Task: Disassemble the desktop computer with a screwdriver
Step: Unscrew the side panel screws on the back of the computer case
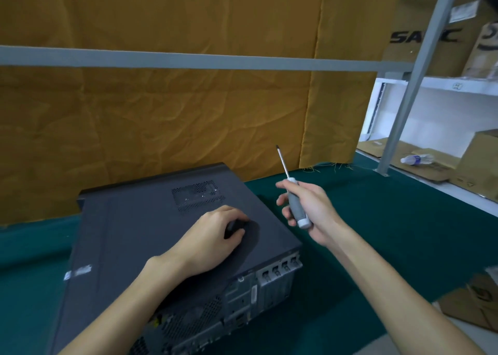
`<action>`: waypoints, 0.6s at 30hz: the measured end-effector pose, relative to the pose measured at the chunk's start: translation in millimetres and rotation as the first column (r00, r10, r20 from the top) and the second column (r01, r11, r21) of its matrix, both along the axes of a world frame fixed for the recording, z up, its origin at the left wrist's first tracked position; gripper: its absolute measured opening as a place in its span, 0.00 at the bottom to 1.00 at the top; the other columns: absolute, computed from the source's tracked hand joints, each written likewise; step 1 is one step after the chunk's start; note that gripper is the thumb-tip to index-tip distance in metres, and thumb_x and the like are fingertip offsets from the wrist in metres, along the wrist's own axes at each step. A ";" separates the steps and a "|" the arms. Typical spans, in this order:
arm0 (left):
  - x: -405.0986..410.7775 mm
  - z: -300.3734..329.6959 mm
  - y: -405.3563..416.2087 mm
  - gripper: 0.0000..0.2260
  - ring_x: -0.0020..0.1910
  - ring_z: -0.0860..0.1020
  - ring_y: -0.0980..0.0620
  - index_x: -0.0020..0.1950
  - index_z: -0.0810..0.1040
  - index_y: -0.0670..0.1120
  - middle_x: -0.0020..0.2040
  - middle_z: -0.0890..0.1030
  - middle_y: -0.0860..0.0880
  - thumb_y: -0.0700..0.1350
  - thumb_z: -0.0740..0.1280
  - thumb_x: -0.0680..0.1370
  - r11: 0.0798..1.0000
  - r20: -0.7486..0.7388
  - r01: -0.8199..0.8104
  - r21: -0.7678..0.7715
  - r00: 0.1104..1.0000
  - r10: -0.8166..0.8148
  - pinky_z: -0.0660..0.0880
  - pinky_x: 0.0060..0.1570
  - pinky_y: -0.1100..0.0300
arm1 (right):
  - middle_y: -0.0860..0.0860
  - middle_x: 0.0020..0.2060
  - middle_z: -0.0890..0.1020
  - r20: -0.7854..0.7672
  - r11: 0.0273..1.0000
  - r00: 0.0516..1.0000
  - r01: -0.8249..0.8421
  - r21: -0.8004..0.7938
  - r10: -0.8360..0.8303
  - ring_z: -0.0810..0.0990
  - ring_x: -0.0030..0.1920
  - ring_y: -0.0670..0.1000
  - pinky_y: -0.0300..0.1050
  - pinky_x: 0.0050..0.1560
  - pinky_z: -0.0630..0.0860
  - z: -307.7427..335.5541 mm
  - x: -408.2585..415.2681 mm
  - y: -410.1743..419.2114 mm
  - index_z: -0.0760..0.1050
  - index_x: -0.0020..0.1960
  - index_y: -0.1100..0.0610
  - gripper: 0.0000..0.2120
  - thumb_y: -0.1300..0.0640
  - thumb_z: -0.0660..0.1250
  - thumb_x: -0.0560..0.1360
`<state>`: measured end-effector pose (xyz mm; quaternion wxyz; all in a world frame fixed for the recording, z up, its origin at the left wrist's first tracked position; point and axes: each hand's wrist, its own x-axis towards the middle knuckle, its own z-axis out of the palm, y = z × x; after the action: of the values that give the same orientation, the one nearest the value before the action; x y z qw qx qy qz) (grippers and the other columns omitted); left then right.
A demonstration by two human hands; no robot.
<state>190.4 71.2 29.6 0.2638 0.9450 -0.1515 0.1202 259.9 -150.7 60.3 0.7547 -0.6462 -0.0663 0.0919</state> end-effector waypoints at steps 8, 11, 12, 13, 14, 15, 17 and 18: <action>-115.8 -7.7 50.7 0.15 0.61 0.76 0.63 0.67 0.75 0.57 0.60 0.79 0.64 0.57 0.65 0.81 0.990 0.030 -0.078 -0.118 0.996 0.082 0.75 0.62 0.57 | 0.55 0.33 0.77 -0.156 0.947 0.938 -0.319 -0.047 0.308 0.68 0.22 0.49 0.37 0.22 0.62 -16.6 -171.1 45.9 0.77 0.61 0.59 0.14 0.50 0.64 0.83; -155.5 -12.9 69.4 0.21 0.63 0.76 0.63 0.69 0.73 0.58 0.62 0.79 0.65 0.64 0.64 0.78 0.976 0.042 -0.152 -0.154 0.986 0.160 0.75 0.63 0.56 | 0.55 0.34 0.78 -0.183 0.922 0.915 -0.378 -0.079 0.359 0.69 0.23 0.49 0.37 0.22 0.63 -38.2 -213.7 59.1 0.78 0.61 0.58 0.14 0.49 0.64 0.83; -166.3 -14.6 74.2 0.22 0.62 0.77 0.63 0.69 0.73 0.59 0.61 0.79 0.65 0.66 0.64 0.78 0.970 0.051 -0.183 -0.158 0.980 0.194 0.75 0.62 0.56 | 0.56 0.34 0.78 -0.179 0.917 0.913 -0.387 -0.100 0.366 0.69 0.23 0.49 0.38 0.22 0.63 -43.0 -225.4 63.2 0.78 0.60 0.58 0.14 0.49 0.64 0.82; -175.5 -16.3 77.5 0.22 0.61 0.77 0.62 0.67 0.74 0.59 0.60 0.79 0.66 0.67 0.64 0.77 0.965 0.067 -0.214 -0.152 0.972 0.227 0.76 0.60 0.56 | 0.56 0.34 0.78 -0.176 0.913 0.913 -0.390 -0.116 0.368 0.69 0.23 0.49 0.38 0.22 0.64 -46.5 -235.7 67.1 0.78 0.60 0.57 0.14 0.48 0.65 0.82; -183.3 -17.9 79.4 0.21 0.58 0.78 0.62 0.66 0.75 0.60 0.58 0.80 0.66 0.67 0.64 0.77 0.961 0.088 -0.239 -0.142 0.963 0.253 0.76 0.57 0.58 | 0.55 0.34 0.78 -0.175 0.912 0.914 -0.390 -0.126 0.366 0.69 0.22 0.49 0.38 0.22 0.64 -48.8 -245.0 70.8 0.78 0.60 0.57 0.14 0.48 0.65 0.82; -189.7 -19.6 80.5 0.20 0.56 0.79 0.61 0.64 0.76 0.60 0.56 0.80 0.66 0.67 0.65 0.76 0.958 0.111 -0.253 -0.135 0.957 0.268 0.76 0.53 0.60 | 0.55 0.34 0.78 -0.175 0.911 0.915 -0.388 -0.136 0.364 0.69 0.22 0.49 0.38 0.22 0.64 -50.4 -252.8 74.2 0.78 0.60 0.58 0.14 0.48 0.64 0.82; -197.0 -23.7 81.6 0.19 0.54 0.79 0.61 0.63 0.77 0.59 0.55 0.82 0.65 0.65 0.68 0.76 0.958 0.156 -0.252 -0.137 0.949 0.272 0.75 0.49 0.64 | 0.55 0.33 0.78 -0.173 0.910 0.918 -0.383 -0.161 0.356 0.69 0.22 0.49 0.38 0.22 0.64 -52.7 -265.2 78.7 0.78 0.60 0.58 0.14 0.49 0.64 0.83; -198.9 -25.7 82.4 0.19 0.55 0.80 0.61 0.63 0.78 0.58 0.55 0.82 0.64 0.64 0.69 0.75 0.960 0.174 -0.247 -0.133 0.948 0.268 0.74 0.49 0.65 | 0.55 0.33 0.78 -0.173 0.909 0.920 -0.380 -0.172 0.352 0.69 0.22 0.49 0.38 0.22 0.64 -53.4 -270.7 79.8 0.78 0.60 0.58 0.14 0.49 0.64 0.83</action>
<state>-8.5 153.6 3.8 0.2816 0.9249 -0.0443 0.2514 -10.7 -70.9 6.9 0.6572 -0.6875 -0.1244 0.2826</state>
